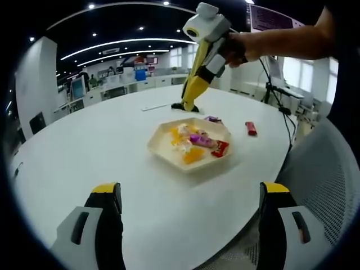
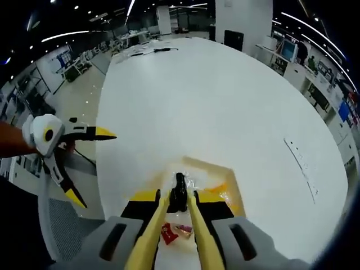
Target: Place the target food into the container with the food tongs after gripping and lifting it, then release it inside without dropping or visibly crushing the food.
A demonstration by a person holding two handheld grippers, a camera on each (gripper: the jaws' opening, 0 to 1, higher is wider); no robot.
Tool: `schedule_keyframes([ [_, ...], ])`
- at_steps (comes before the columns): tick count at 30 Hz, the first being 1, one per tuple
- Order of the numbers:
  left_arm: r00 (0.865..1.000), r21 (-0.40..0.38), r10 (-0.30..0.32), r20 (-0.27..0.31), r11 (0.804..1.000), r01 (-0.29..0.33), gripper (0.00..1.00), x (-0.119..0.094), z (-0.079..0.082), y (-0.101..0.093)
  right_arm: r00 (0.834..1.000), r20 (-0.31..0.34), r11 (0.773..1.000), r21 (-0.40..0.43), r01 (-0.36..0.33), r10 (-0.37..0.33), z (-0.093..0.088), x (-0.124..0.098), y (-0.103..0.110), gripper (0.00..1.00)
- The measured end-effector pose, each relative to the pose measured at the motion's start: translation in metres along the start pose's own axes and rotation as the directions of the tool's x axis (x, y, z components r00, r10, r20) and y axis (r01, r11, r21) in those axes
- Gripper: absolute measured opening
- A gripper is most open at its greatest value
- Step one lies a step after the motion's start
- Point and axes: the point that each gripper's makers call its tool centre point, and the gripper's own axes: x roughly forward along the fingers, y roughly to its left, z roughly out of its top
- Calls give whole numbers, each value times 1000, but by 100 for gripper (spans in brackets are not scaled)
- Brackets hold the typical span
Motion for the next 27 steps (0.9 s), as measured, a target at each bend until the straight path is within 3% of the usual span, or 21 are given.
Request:
schedule_keyframes([
  [2, 1000, 13, 3, 5, 1000, -3, 99, 0, 1, 0, 999, 10, 999, 2, -32, 32, -1, 2, 4, 25],
  [11, 1000, 7, -7, 8, 1000, 7, 98, 0, 1, -1, 1000, 10, 1000, 19, -22, 22, -14, 0, -4, 26],
  [15, 1000, 15, -12, 4, 1000, 12, 98, 1, 0, -2, 1000, 17, 999, -39, -13, 14, -18, -2, -6, 26],
  [23, 1000, 20, -17, -1, 1000, 17, 98, 1, -1, -4, 997, 68, 997, -68, 33, -28, -12, -24, -14, 27],
  [27, 1000, 22, -12, 3, 1000, 12, 97, 1, 0, -3, 996, 82, 999, -44, 25, -22, -16, -33, -17, 28],
])
